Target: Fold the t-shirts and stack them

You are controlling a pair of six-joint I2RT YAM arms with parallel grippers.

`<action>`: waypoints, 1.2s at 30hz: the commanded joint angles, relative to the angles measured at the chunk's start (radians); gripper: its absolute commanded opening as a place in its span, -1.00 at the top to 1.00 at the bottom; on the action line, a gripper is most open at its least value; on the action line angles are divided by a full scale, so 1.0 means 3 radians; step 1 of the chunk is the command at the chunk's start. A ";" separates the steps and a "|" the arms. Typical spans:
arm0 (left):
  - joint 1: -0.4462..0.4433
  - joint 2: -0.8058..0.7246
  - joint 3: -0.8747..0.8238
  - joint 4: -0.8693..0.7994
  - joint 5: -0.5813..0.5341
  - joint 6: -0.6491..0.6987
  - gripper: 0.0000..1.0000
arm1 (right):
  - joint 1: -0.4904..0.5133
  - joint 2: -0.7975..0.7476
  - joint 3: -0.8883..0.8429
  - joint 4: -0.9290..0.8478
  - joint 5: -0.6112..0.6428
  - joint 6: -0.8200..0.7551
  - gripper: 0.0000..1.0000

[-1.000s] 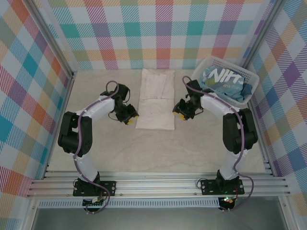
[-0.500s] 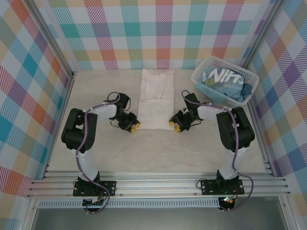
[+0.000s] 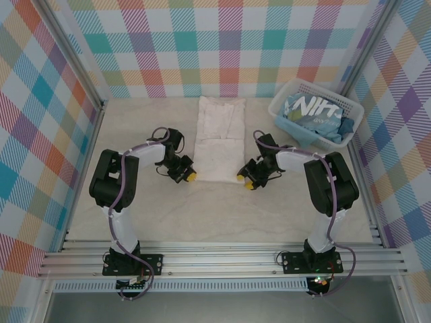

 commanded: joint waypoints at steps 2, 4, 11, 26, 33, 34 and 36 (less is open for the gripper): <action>-0.0034 0.0075 0.0083 0.0211 -0.0031 0.0056 0.97 | 0.0045 0.0018 0.0049 0.0009 0.0047 0.0052 0.26; -0.0037 0.0062 0.0084 0.0198 -0.0028 0.0068 1.00 | 0.0045 0.0090 0.0090 0.0064 0.0094 0.0062 0.44; -0.0037 -0.0106 0.0025 -0.0012 -0.0071 0.0234 1.00 | 0.0107 0.0018 0.0393 -0.0270 0.0544 -0.0293 0.99; -0.0497 -0.1649 -0.1089 -0.0814 0.0014 0.0764 1.00 | 0.0817 -0.1117 -0.0489 -0.0756 0.0283 -0.0636 1.00; -0.0829 -0.3082 -0.1584 -0.1097 0.0226 0.0345 1.00 | 0.0946 -0.1984 -0.0812 -0.1047 -0.0247 -0.0536 1.00; -0.0834 -0.3241 -0.1581 -0.1120 0.0248 0.0265 1.00 | 0.0950 -0.2089 -0.0794 -0.1123 -0.0276 -0.0518 1.00; -0.0840 -0.3537 -0.1489 -0.1188 0.0226 0.0105 1.00 | 0.0947 -0.2336 -0.0713 -0.1272 -0.0310 -0.0438 1.00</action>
